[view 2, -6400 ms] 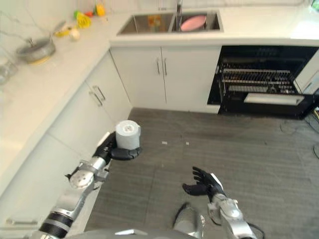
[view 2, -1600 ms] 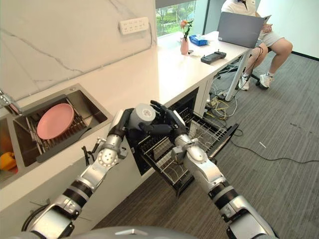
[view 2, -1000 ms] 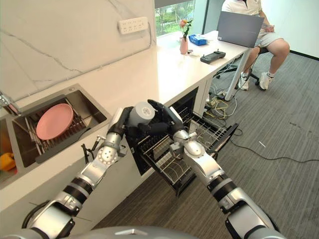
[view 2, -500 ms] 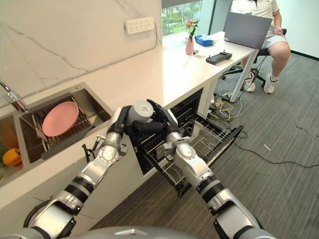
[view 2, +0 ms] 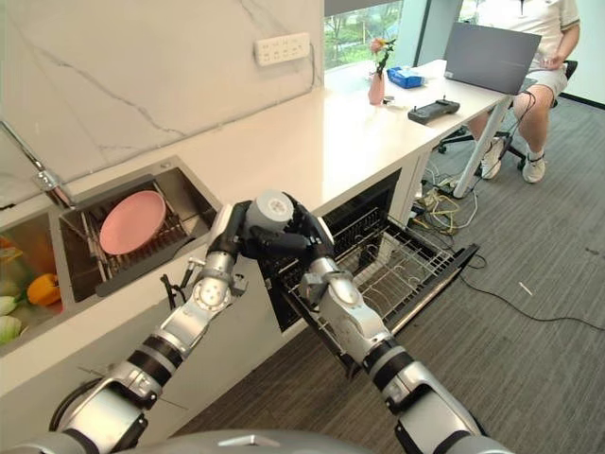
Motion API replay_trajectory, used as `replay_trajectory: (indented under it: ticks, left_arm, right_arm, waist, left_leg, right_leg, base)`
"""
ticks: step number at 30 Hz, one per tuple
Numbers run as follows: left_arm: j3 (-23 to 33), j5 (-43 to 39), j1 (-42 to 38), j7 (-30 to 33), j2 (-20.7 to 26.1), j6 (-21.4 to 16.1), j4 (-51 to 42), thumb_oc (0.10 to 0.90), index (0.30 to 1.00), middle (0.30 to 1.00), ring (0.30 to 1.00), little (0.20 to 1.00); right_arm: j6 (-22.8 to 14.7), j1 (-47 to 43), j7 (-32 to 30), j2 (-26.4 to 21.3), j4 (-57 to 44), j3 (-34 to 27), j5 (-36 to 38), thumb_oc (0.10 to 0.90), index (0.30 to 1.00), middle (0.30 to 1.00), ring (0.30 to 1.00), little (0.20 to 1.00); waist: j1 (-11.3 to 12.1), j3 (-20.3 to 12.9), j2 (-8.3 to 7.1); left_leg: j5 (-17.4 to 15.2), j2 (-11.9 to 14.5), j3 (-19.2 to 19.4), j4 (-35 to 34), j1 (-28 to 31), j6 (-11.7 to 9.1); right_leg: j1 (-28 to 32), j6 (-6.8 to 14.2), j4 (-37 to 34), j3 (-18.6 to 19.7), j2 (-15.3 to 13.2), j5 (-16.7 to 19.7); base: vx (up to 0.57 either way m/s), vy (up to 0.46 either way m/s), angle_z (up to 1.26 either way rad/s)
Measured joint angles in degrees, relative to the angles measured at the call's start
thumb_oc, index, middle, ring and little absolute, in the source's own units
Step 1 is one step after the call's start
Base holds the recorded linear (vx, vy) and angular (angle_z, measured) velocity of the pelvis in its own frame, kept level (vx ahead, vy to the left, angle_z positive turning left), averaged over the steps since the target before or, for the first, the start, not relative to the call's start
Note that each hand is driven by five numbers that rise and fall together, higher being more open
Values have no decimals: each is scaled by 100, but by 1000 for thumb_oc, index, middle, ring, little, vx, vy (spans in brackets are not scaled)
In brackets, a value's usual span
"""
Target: Place the dishes in the dishwasher.
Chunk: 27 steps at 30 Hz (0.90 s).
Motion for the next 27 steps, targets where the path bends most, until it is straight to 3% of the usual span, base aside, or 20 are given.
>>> replay_trajectory:
  ticks: [10, 27]
  left_arm:
    - [-148, -1, -155, 0, 13, -1, 185, 400, 300, 300, 300, 300]
    - [-209, 44, -254, 34, 15, 1, 269, 400, 300, 300, 300, 300]
  right_arm:
    - [16, -19, -73, -31, 60, 37, -103, 800, 900, 900, 900, 900]
    - [55, -104, -179, -12, 96, 34, -172, 800, 900, 900, 900, 900]
  waist:
    - [165, -1, -1]
    - [215, 0, -3]
  left_leg:
    - [4, -23, -44, 14, -25, 6]
    - [24, -26, -164, 22, -92, 35]
  right_leg:
    - [17, 14, 1, -48, -27, 9]
    - [15, 15, 8, -172, -32, 9]
  base:
    - [-2, 4, 2]
    - [-1, 4, 3]
